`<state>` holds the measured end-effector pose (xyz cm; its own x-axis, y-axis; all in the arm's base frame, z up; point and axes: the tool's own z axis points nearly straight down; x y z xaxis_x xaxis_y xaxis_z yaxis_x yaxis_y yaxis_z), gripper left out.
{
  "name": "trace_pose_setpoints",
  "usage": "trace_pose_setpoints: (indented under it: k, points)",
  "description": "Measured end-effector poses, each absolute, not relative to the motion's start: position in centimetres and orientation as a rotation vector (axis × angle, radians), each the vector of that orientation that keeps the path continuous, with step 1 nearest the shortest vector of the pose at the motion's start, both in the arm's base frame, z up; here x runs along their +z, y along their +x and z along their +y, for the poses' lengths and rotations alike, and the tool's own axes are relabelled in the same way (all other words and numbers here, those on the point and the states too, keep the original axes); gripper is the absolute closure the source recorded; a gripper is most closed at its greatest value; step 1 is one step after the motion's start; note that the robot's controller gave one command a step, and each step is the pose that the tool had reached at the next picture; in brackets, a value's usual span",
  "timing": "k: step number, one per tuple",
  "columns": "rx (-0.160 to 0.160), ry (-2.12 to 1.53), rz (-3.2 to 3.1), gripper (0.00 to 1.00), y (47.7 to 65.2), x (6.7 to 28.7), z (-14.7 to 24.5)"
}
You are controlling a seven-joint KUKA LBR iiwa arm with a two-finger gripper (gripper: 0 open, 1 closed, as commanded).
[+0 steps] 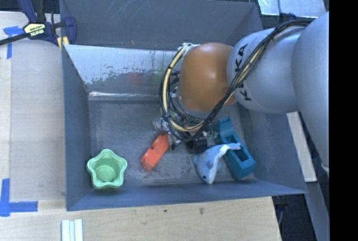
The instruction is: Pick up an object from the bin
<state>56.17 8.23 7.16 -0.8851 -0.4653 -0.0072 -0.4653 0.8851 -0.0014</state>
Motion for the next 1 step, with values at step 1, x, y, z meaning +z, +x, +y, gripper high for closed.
trace_pose_setpoints:
  k: [1]
  points:
    - [0.001, -0.75, 3.043, 1.0, 56.18, 7.16, 8.23]
